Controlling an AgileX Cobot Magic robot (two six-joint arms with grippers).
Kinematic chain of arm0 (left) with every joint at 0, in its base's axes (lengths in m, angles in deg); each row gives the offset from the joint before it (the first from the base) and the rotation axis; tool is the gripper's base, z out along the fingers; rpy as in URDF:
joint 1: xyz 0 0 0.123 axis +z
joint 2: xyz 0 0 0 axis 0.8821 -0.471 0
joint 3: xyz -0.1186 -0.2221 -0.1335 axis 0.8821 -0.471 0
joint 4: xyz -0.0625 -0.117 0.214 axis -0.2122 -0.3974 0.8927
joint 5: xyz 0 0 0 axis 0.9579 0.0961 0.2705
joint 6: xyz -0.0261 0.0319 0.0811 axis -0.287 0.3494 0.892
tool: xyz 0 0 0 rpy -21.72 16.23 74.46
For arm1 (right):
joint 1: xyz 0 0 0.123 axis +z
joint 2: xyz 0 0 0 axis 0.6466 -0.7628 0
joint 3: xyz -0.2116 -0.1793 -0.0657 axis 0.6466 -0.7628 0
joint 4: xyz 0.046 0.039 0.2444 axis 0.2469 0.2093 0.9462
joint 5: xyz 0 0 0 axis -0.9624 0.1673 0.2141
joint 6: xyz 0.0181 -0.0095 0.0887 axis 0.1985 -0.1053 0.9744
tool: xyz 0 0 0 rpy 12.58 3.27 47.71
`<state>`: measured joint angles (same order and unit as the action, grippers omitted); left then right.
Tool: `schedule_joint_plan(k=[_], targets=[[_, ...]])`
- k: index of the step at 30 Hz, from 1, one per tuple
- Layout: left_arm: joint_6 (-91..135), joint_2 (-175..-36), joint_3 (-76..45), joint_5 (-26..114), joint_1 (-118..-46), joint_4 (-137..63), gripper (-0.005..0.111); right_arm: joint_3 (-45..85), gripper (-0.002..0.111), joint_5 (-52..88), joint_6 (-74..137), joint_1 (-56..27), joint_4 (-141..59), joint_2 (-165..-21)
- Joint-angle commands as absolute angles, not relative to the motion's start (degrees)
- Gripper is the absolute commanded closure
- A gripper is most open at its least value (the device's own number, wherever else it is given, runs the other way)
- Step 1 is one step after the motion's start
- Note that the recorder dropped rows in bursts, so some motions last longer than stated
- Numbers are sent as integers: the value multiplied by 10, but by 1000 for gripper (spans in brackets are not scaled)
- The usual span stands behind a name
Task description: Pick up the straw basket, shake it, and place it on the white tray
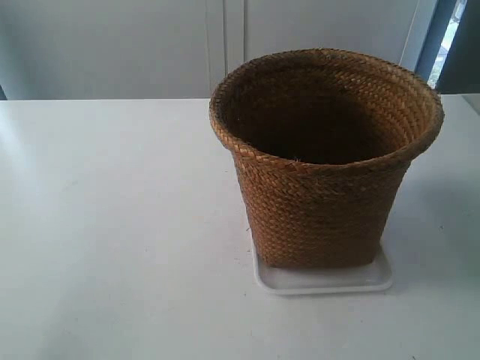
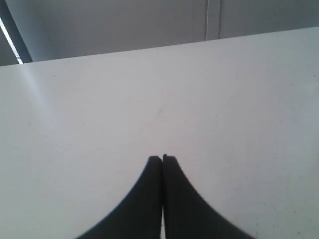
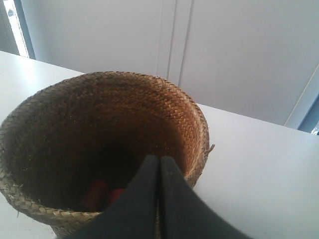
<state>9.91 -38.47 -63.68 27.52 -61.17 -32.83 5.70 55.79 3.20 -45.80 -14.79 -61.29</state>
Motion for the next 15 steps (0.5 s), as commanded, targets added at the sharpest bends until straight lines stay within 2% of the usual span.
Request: schedule_joint_plan(k=[1, 9, 15], targets=[[96, -357, -689, 271, -609, -331, 106, 55, 107, 558, 31, -460, -147, -612], [94, -357, -760, 264, -615, -345, 106, 55, 107, 556, 31, -460, -146, -612], [95, -357, -761, 266, -615, -345, 106, 55, 107, 556, 31, -460, -146, -612]])
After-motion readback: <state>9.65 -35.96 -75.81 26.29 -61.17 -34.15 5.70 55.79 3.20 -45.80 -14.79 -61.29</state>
